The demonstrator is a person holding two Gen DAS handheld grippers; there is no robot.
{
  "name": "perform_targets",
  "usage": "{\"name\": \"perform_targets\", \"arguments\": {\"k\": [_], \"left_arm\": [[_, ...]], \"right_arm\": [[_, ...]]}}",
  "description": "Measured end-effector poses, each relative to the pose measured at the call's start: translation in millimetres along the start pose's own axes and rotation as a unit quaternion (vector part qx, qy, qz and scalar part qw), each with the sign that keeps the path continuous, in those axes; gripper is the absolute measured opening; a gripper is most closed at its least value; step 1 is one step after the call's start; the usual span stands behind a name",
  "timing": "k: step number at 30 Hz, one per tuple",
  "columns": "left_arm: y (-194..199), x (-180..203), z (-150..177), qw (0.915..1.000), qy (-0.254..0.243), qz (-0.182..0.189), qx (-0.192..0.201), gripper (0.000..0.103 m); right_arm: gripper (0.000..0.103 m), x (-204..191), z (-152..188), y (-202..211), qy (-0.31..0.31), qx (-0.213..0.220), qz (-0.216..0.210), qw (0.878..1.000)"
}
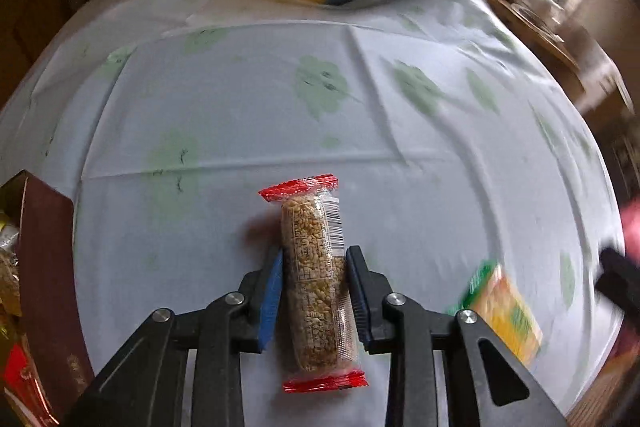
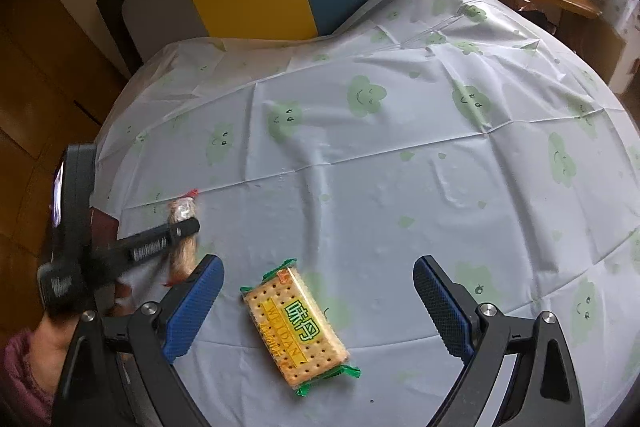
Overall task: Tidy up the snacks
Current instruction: 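Grasp the granola bar with the left gripper while the right grips the cracker pack, then lift the granola bar with the left gripper and the cracker pack with the right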
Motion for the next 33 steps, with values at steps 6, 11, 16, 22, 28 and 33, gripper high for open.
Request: {"name": "perform_targets", "arguments": {"k": [6, 11, 16, 22, 28, 33], "left_arm": [[20.5, 15.1, 39.4, 0.9979, -0.061, 0.005, 0.022, 0.031], [36.3, 11.6, 67.4, 0.9964, -0.076, 0.003, 0.038, 0.032], [34.1, 7.3, 89.0, 0.9967, -0.074, 0.008, 0.032, 0.031], [37.1, 3.7, 100.5, 0.996, -0.075, 0.015, 0.045, 0.032], [39.4, -2.4, 108.7, 0.9957, -0.069, 0.023, 0.057, 0.032], [40.8, 1.7, 114.7, 0.9938, -0.081, 0.007, 0.075, 0.032]], "right_arm": [[0.096, 0.1, 2.4, -5.7, 0.007, -0.01, 0.004, 1.0], [0.096, -8.6, 11.2, -19.0, 0.036, -0.044, -0.002, 0.998], [0.096, -18.8, 24.0, -33.8, 0.071, -0.081, 0.0, 0.994], [0.096, -27.0, 39.8, -49.3, 0.113, -0.113, 0.022, 0.987], [0.092, -32.8, 54.7, -59.6, 0.153, -0.128, 0.045, 0.979], [0.049, -45.8, 68.3, -58.3, 0.208, -0.113, 0.053, 0.97]]}}
Point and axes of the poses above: each gripper's, at about its wrist camera, not at the fingertips, and y roughly against the way its jaws point, x to its right, z to its underside, the point moved 1 cm from there along -y, roughly the way its jaws point, and after that the axes turned 10 degrees about -y, right-handed, at the moved point
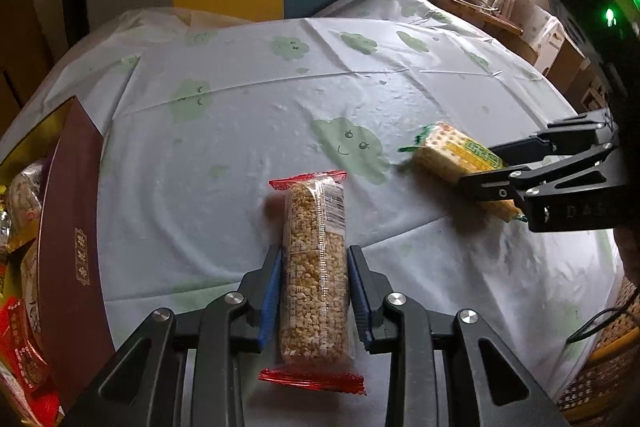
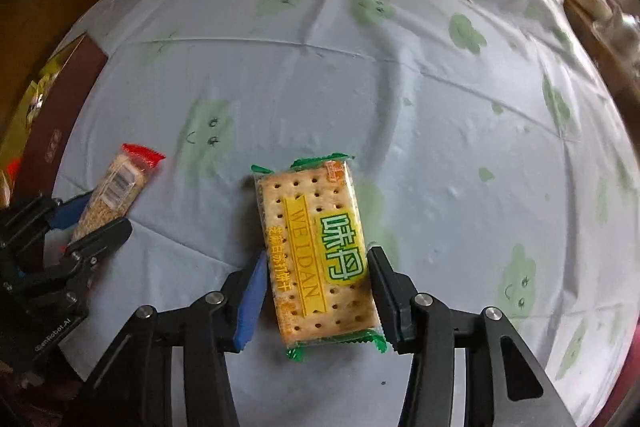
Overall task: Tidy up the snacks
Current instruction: 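Lift the granola bar with the left gripper and the cracker pack with the right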
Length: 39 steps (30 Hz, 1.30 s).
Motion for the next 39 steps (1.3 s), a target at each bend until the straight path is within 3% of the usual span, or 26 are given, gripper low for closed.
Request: {"name": "perform_targets", "arguments": {"k": [10, 22, 39], "left_arm": [[4.1, -0.2, 0.2, 0.9999, 0.005, -0.005, 0.009, 0.031], [67.6, -11.2, -4.0, 0.9973, 0.028, -0.027, 0.062, 0.031], [101.4, -35.5, 15.4, 0.9947, 0.058, -0.046, 0.072, 0.031]], "right_arm": [[0.052, -5.3, 7.4, -9.5, 0.017, -0.006, -0.01, 1.0], [0.058, -19.9, 20.5, -15.3, 0.033, 0.014, -0.005, 0.999], [0.058, -40.3, 24.6, -18.4, 0.067, 0.027, 0.016, 0.997]]}}
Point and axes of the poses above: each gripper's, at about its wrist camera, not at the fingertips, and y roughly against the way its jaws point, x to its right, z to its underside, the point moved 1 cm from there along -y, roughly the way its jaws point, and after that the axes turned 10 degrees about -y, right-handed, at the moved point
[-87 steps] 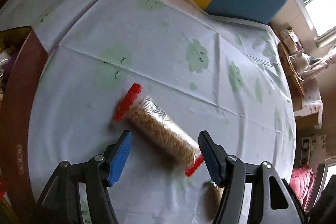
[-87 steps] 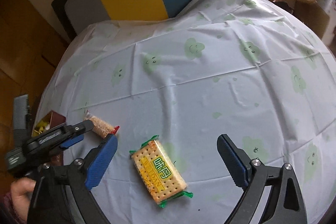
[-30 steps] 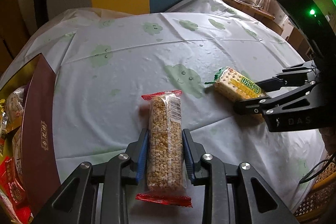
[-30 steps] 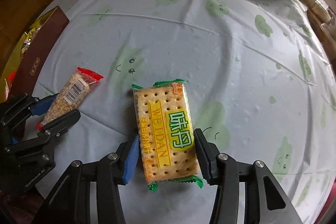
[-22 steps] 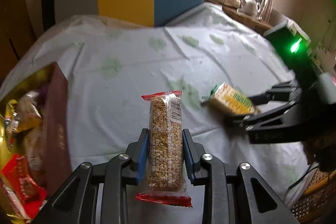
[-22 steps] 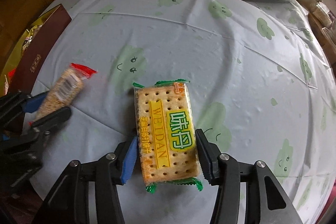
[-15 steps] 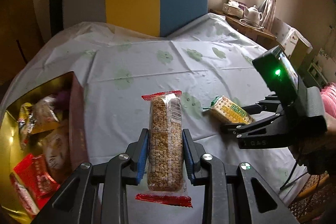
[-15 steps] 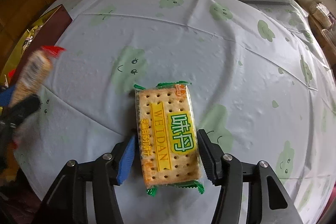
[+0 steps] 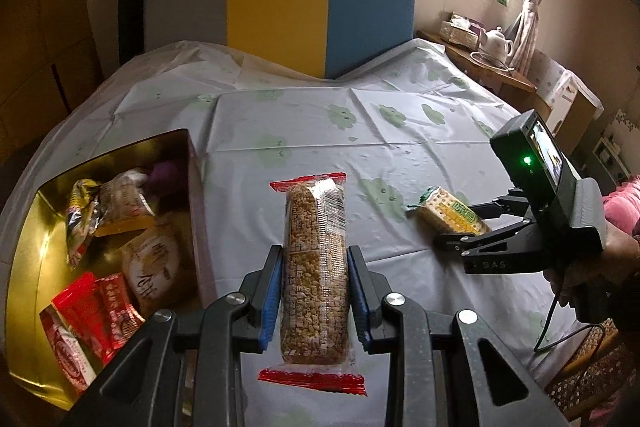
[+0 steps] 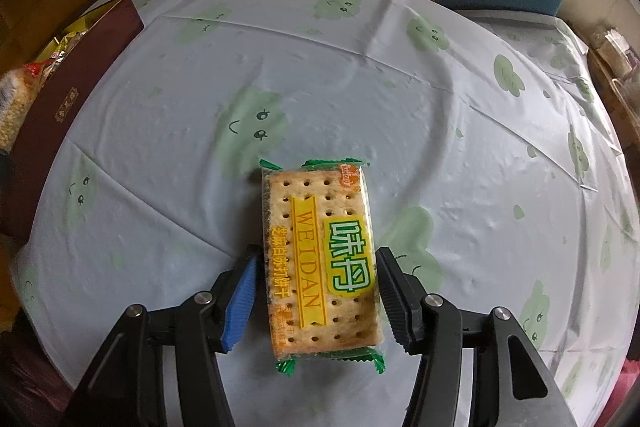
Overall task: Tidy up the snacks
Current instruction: 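Lift the granola bar with the left gripper and the cracker pack with the right, then drop the granola bar into the gold tray with the left while the right holds the crackers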
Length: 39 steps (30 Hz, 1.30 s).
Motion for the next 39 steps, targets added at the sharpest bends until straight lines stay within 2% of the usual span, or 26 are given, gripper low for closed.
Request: {"name": "perform_targets", "arguments": {"k": [20, 23, 26, 29, 33, 39], "left_arm": [[10.5, -36.0, 25.4, 0.9992, 0.028, -0.021, -0.017, 0.031], [16.0, -47.0, 27.5, 0.9988, 0.045, -0.006, -0.02, 0.031], [28.1, -70.6, 33.1, 0.9973, 0.069, -0.023, -0.016, 0.031], [42.2, -103.8, 45.1, 0.9924, 0.118, -0.031, -0.013, 0.031], [60.9, -146.2, 67.6, 0.983, 0.169, -0.072, -0.012, 0.031], [77.8, -197.9, 105.4, 0.9625, 0.251, -0.1, -0.021, 0.031]], "right_arm": [[0.057, -4.0, 6.0, -2.2, 0.022, 0.011, 0.006, 1.0], [0.057, -5.0, 5.9, -2.2, 0.024, 0.011, 0.008, 1.0], [0.057, -4.9, 5.1, -1.3, 0.028, 0.012, 0.01, 0.999], [0.057, -5.8, 4.7, -0.9, 0.033, 0.012, 0.012, 0.999], [0.056, -7.6, 5.9, 0.9, 0.035, 0.014, 0.013, 0.999], [0.056, -7.1, 6.6, 0.8, 0.036, 0.015, 0.014, 0.999]]}}
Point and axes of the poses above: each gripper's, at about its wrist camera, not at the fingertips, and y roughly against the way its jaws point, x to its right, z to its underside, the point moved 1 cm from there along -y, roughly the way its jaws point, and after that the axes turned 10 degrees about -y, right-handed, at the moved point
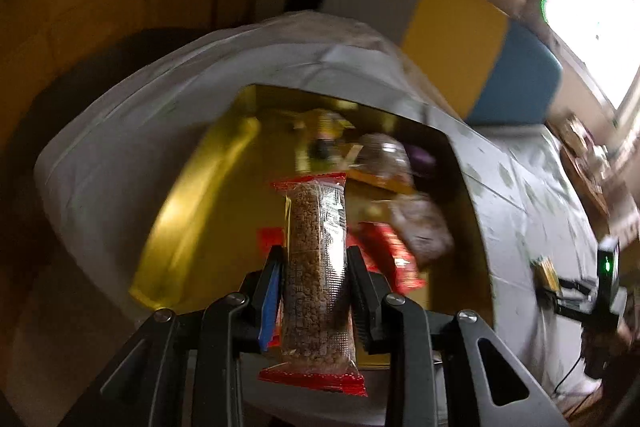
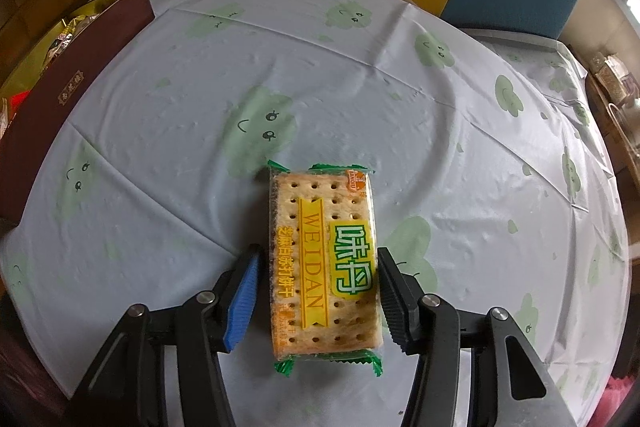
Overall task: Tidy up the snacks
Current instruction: 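Drop the granola bar into the gold tray with the left while the right holds the crackers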
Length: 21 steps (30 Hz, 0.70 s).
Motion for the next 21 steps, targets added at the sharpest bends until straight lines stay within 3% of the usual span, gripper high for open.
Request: {"name": "perform_targets", "arguments": {"k": [4, 7, 11, 16, 21], "left_arm": [[-1.0, -12.4, 3.9, 0.9996, 0.028, 0.008, -0.004, 0.031], [-9.6, -6.9, 0.6, 0.9985, 0.036, 0.04, -0.011, 0.031], [-23.8, 26.1, -1.0, 0.9974, -0.004, 0.068, -0.026, 0.031], [-67.8, 22.1, -4.4, 0.9967, -0.004, 0.018, -0.079, 0.031], [-78.5, 13.9, -10.1, 0.9975, -0.001, -0.008, -0.07, 0.031]], "right_arm": [[0.055, -1.3, 0.9, 0.5, 0.002, 0.001, 0.003, 1.0], [0.055, -1.7, 1.2, 0.7, 0.003, 0.002, 0.004, 1.0], [0.056, -3.5, 1.4, 1.2, 0.007, 0.003, 0.009, 1.0], [0.056, -4.2, 1.6, 1.9, 0.009, 0.003, 0.009, 1.0], [0.056, -4.7, 1.6, 2.4, 0.013, 0.003, 0.011, 1.0]]}}
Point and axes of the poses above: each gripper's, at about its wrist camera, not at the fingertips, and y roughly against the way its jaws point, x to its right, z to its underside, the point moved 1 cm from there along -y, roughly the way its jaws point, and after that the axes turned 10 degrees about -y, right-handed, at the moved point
